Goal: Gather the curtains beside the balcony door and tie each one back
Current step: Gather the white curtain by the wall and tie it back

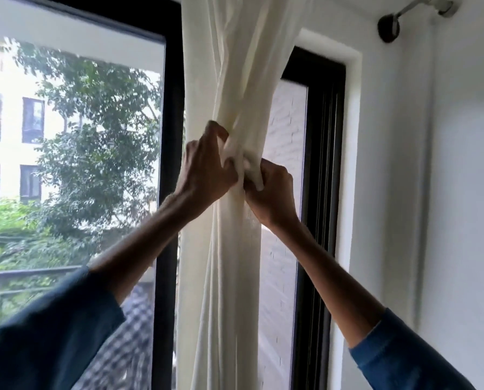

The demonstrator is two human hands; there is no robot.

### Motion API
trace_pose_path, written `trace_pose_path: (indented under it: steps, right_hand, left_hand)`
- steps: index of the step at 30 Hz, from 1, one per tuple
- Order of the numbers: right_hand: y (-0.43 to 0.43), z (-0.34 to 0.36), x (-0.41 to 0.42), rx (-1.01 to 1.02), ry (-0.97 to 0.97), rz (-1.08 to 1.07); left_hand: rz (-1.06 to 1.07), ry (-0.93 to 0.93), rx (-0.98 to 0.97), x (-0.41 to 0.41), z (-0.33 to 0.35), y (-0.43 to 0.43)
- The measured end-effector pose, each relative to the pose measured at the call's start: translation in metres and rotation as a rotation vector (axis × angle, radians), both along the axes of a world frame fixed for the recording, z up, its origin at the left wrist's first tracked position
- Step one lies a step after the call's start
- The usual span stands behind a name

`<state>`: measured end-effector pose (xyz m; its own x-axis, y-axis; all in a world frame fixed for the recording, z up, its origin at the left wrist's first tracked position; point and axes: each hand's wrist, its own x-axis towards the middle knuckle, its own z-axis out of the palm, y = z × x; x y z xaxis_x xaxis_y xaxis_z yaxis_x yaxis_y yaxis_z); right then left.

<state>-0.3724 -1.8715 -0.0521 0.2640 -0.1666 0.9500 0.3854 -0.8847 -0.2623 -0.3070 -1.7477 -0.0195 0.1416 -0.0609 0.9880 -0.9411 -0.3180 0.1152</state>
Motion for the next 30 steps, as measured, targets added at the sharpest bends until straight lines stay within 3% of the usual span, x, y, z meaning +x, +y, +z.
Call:
trace_pose_path:
  steps: [3,5,7,9,11,13,15,18,21,25,27,30]
  right_hand:
    - [0.002,-0.036,-0.006,0.056,0.129,0.041]
    - [0.006,-0.057,-0.014,0.131,0.190,0.192]
    - [0.014,-0.076,-0.020,0.221,0.203,0.382]
    - [0.021,-0.092,-0.024,0.235,0.207,0.481]
    - [0.024,-0.104,-0.022,0.206,0.241,0.432]
    - [0.023,-0.119,-0.018,0.178,0.299,0.304]
    - [0.022,-0.136,-0.013,0.190,0.358,0.233]
    - [0.021,-0.168,-0.007,0.275,0.401,0.155]
    - [0.020,-0.205,-0.004,0.308,0.420,0.144]
    - [0.023,-0.265,-0.004,0.319,0.575,0.138]
    - [0.023,-0.297,-0.004,0.318,0.699,0.091]
    - [0.026,-0.327,-0.008,0.426,0.727,0.136]
  left_hand:
    - [-0.076,0.016,-0.063,-0.003,-0.013,0.001]
    - [-0.170,0.050,-0.080,-0.011,-0.015,0.004]
    - [-0.224,0.220,-0.029,-0.016,-0.018,0.004]
    - [-0.353,0.522,0.067,-0.020,-0.025,0.005]
    - [-0.460,0.736,0.139,-0.022,-0.040,0.004]
    - [-0.465,0.810,0.176,-0.025,-0.059,0.002]
    - [-0.352,0.791,0.245,-0.024,-0.081,-0.002]
    - [-0.045,0.622,0.423,-0.022,-0.129,-0.007]
    - [0.072,0.465,0.554,-0.029,-0.177,-0.005]
    - [0.024,0.336,0.646,-0.033,-0.236,0.003]
    - [-0.098,0.383,0.677,-0.038,-0.271,0.005]
    - [-0.293,0.531,0.692,-0.036,-0.308,0.014]
